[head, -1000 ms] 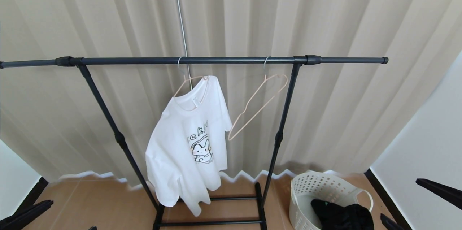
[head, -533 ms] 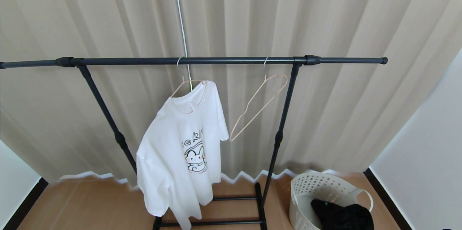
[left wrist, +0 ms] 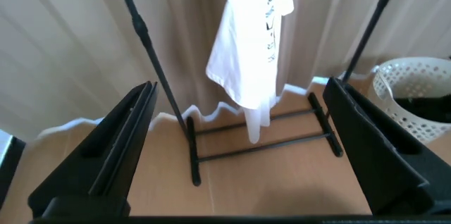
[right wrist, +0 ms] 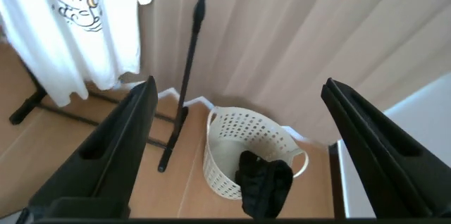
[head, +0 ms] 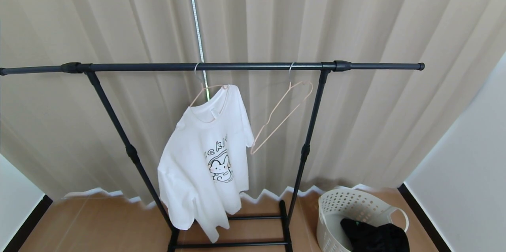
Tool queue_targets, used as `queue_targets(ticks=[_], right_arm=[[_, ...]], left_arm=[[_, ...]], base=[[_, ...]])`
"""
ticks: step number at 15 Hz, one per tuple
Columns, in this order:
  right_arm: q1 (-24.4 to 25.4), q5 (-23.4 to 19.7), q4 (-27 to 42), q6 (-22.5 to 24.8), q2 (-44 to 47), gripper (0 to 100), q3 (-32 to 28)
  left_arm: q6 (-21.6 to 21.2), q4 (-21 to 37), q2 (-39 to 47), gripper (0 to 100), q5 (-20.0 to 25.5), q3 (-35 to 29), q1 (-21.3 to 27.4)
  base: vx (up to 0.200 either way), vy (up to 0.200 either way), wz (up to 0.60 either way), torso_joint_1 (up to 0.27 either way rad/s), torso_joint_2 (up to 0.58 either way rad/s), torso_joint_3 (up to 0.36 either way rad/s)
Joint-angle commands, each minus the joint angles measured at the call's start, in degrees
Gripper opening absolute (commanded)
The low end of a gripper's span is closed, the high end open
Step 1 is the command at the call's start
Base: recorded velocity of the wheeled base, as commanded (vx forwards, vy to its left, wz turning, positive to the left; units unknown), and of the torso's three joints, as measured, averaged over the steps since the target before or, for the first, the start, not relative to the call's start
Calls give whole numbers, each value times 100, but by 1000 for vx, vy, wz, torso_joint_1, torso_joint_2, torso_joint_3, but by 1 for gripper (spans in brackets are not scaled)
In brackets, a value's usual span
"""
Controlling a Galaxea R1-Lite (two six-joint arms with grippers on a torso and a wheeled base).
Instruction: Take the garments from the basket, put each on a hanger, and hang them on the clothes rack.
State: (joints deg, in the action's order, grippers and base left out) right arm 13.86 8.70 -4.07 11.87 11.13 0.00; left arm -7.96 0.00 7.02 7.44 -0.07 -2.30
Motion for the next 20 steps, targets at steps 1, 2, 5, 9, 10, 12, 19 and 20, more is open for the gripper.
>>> queue_targets(ticks=[1,2,5,9,10,12,19,20], right_arm=[[-639,0,3,-1,-445,100,0],[-806,8,-6,-18,-559,100,0],[-1070,-53,47,-546,-665,100,0],[-1325,-1064,249,-801,-1113,100,0],[-1325,-1442,337,-783,-1113,100,0],[-1325,-1530,372,-783,-1113,100,0],[-1333,-1697,381,-818,-1113,100,0],[-1333,-1697,381,-818,-1113,100,0]], left_arm=[[190,0,-307,100,56,7,19],[295,0,-315,100,74,7,450],[313,9,-342,100,21,7,424],[198,26,-685,100,-506,-1,195],[286,26,-685,100,-585,-10,195],[568,18,-702,100,-735,-1,195],[726,26,-702,100,-638,-19,222],[726,26,-702,100,-629,-19,222]], base=[[0,0,0,0,0,0],[0,0,0,0,0,0],[0,0,0,0,0,0],[0,0,0,0,0,0],[0,0,0,0,0,0],[0,0,0,0,0,0],[0,0,0,0,0,0],[0,0,0,0,0,0]])
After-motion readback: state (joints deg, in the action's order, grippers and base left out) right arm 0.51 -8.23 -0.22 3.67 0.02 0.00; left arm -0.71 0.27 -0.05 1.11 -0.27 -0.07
